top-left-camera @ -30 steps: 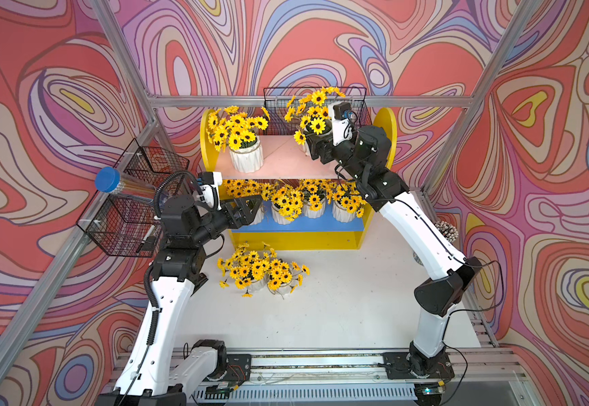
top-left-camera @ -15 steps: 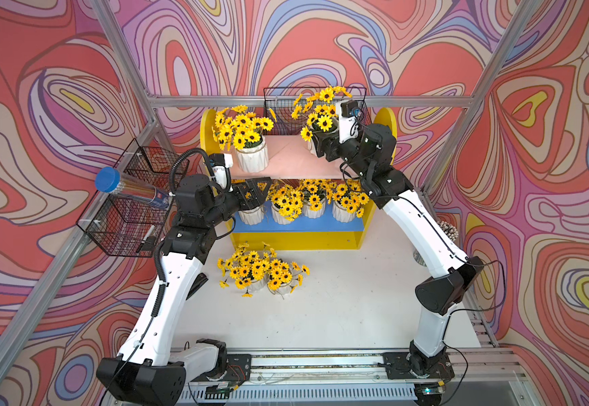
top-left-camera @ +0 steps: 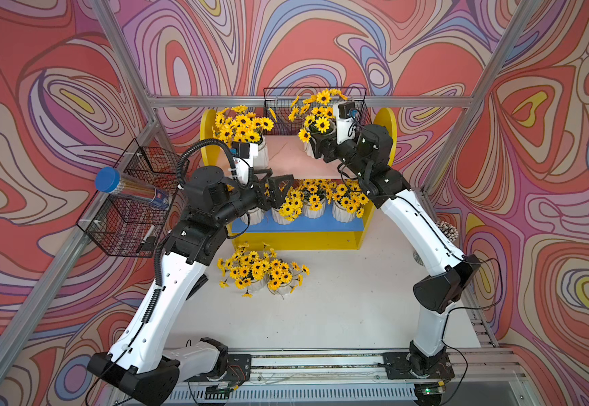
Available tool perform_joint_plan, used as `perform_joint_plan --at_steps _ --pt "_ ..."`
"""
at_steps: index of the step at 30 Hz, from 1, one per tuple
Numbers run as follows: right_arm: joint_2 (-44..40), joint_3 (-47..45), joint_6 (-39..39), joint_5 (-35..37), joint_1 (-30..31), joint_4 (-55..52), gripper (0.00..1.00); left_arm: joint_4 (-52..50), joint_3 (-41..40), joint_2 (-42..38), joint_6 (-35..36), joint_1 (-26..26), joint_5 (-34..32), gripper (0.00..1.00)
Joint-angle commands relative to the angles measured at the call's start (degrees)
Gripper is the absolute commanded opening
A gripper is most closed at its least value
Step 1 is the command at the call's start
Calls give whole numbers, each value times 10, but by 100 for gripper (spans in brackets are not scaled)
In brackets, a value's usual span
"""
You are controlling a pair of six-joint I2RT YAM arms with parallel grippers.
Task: Take the sunflower pots off the shelves
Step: Pick up the sunflower pot from the shelf.
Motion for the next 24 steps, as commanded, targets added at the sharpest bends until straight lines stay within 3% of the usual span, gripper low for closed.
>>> perform_joint_plan --at_steps 1,13,24 --pt "-5 8 9 -10 -4 46 0 -2 17 41 52 0 -23 82" --pt "-40 -55 12 -20 -4 69 0 145 -21 78 10 -1 -37 85" --pt "-94 -124 17 -19 -4 102 0 215 -39 107 -6 -1 -126 88"
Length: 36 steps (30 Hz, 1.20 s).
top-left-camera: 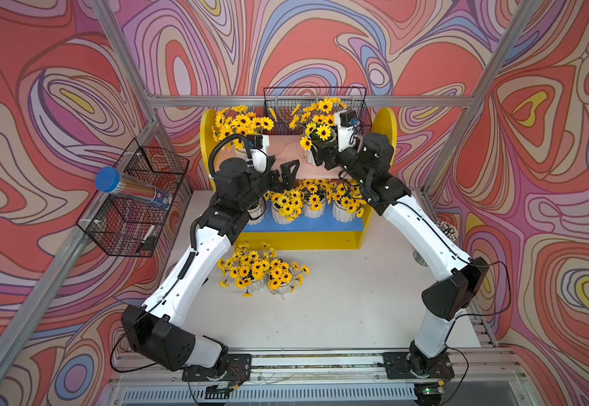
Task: Take the sunflower pots off the shelves
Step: Pick up the sunflower pot from the shelf, then adjust the sunflower pot on the shelf.
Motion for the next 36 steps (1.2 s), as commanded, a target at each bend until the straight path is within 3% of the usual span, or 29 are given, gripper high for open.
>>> perform_joint_plan --at_steps 1,12,26,36 --pt "-42 -12 4 -3 -3 44 0 43 -14 1 -10 -1 -47 88" --pt "-68 -39 -10 7 -4 52 0 60 -34 -12 -2 -1 -105 90" --pt "-98 -82 1 17 -29 69 0 45 -23 -22 31 1 -135 92" --pt "-122 -110 7 16 -46 81 0 49 -35 -35 18 21 -140 93"
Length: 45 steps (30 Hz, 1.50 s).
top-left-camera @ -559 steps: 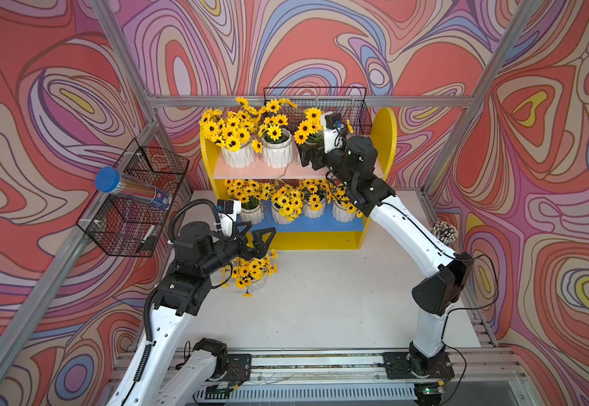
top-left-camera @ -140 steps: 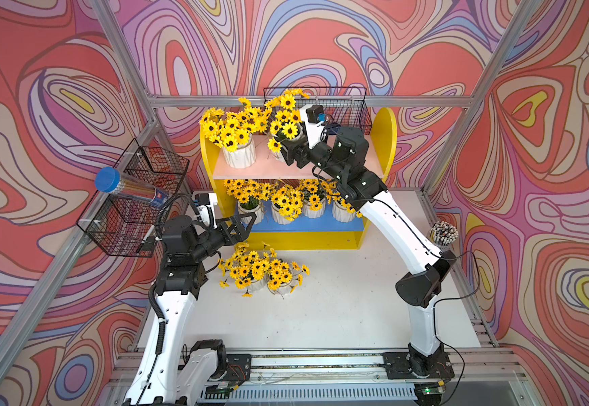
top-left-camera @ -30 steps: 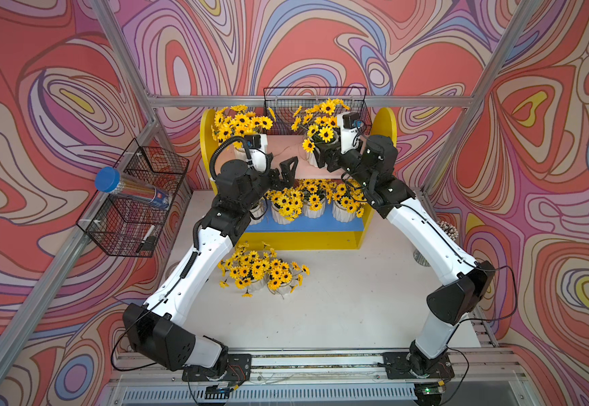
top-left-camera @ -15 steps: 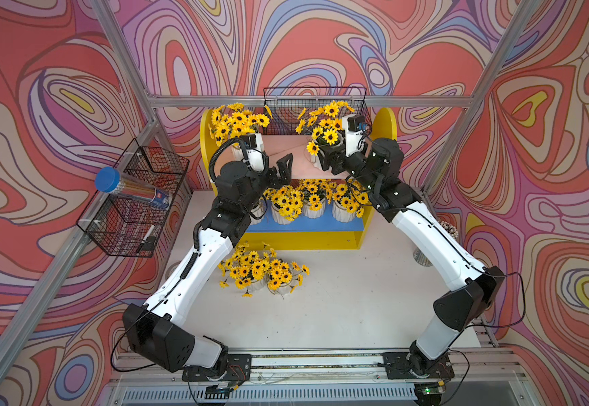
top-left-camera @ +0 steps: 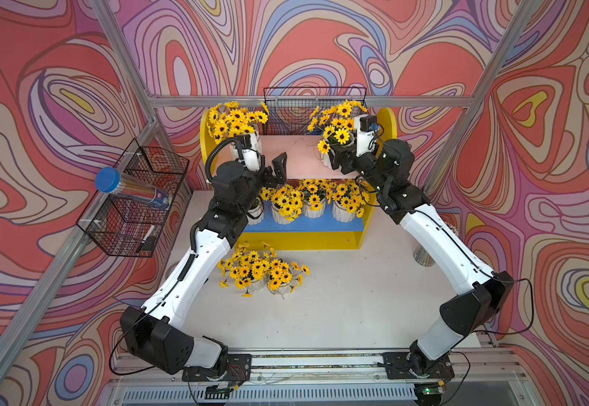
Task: Take the sunflower pots off the shelves
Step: Adjust the sunflower pot on the shelf, then place the sunflower pot at the center of the board.
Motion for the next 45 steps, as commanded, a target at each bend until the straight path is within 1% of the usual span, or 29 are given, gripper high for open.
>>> perform_joint_plan --at_steps 1,10,14,20,26,29,31,35,41,45 --pt "-33 1 6 9 -7 56 0 6 -5 -18 -1 10 -15 92" --pt "-38 1 8 -6 -9 52 0 2 -4 -26 -5 9 0 93" --pt "-52 -3 15 -16 -9 49 0 -31 -1 -41 -5 9 37 93" --pt "-73 -18 25 -28 -9 47 0 -57 -33 -89 -12 8 87 93" --pt "-91 -26 32 -39 -6 35 0 -97 -41 -128 -16 -4 140 93" --pt "-109 -43 32 -41 -1 32 0 -126 -39 -141 -18 -11 162 93" --pt "-121 -54 30 -42 4 29 0 -127 -51 -153 -23 -17 175 93" --pt "-156 -95 16 -34 31 30 0 -149 -72 -184 -22 -31 183 93" --pt "-227 -190 -25 20 116 34 0 -187 -132 -257 -16 -53 182 92" --pt "-269 -254 -25 54 159 31 0 -226 -176 -295 -8 -58 185 92"
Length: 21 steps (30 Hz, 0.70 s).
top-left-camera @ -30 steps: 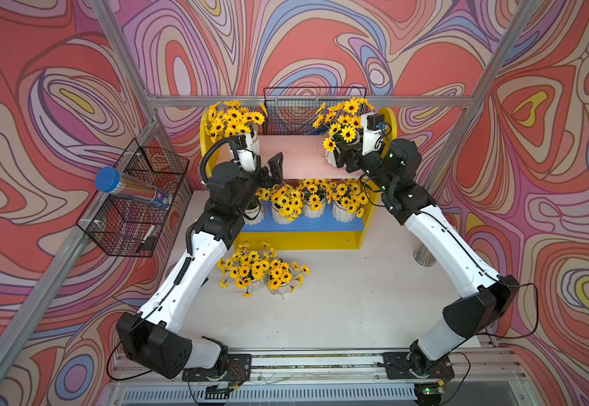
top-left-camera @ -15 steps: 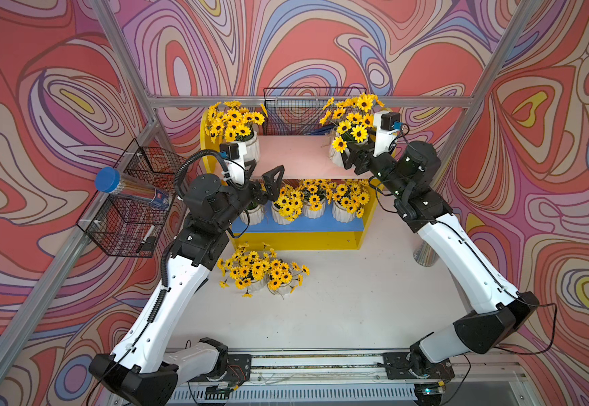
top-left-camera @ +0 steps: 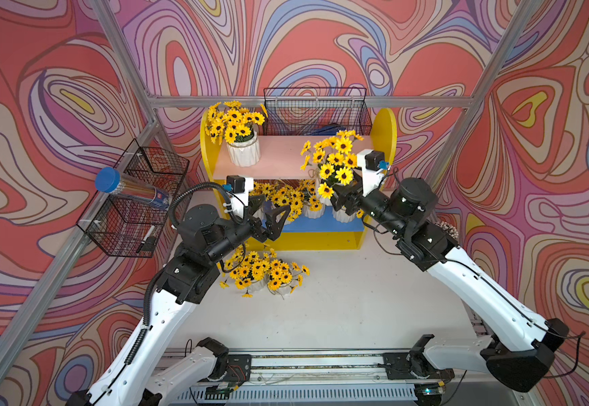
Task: Take the sunflower pots off the shelves
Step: Place the sunflower pot at the center of the board.
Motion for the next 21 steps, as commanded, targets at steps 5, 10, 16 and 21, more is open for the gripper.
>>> perform_joint_plan --at_steps 5,10,16,21 --pt "-78 -116 14 71 35 48 0 -68 -86 -58 16 -5 -3 92" --pt "-104 -202 43 78 41 61 0 -73 -132 -87 17 -5 -15 93" --pt "-126 -306 94 79 42 96 0 -96 -165 -109 21 -5 -21 93" --pt "-113 -389 117 77 41 145 0 -112 -181 -127 30 -5 -34 94"
